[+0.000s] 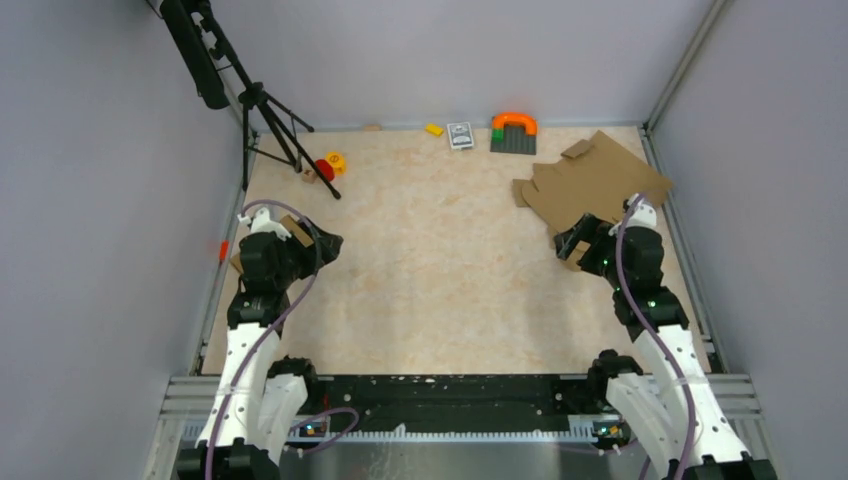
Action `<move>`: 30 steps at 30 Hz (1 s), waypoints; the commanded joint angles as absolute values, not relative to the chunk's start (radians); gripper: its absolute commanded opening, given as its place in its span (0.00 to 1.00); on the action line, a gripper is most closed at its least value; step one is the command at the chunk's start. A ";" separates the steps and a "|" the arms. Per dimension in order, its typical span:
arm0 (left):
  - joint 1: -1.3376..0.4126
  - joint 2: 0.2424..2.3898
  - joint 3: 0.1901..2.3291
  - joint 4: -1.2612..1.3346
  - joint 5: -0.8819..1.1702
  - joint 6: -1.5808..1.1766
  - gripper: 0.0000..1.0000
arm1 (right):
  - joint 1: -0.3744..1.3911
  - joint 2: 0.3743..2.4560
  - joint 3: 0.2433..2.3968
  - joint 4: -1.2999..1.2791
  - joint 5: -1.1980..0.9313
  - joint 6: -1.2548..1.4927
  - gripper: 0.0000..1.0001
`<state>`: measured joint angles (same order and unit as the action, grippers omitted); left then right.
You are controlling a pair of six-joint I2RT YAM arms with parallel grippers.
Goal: Fold the paper box
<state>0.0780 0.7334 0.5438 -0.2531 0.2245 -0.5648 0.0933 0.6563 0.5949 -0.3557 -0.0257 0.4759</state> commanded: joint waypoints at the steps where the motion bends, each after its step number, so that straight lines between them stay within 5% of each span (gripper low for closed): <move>1: 0.077 0.718 0.570 -0.240 0.285 -0.525 0.99 | 0.088 0.704 0.562 -0.263 -0.103 0.527 0.98; 13: -0.020 0.679 0.549 -0.215 0.286 -0.472 0.99 | 0.063 0.905 0.647 -0.210 -0.091 0.593 0.99; 20: -0.086 0.693 0.540 -0.209 0.315 -0.460 0.99 | -0.322 1.030 0.597 -0.053 -0.480 0.714 0.95; 30: -0.084 0.760 0.476 -0.170 0.233 -0.606 0.99 | -0.349 1.071 0.494 0.066 -0.313 0.748 0.95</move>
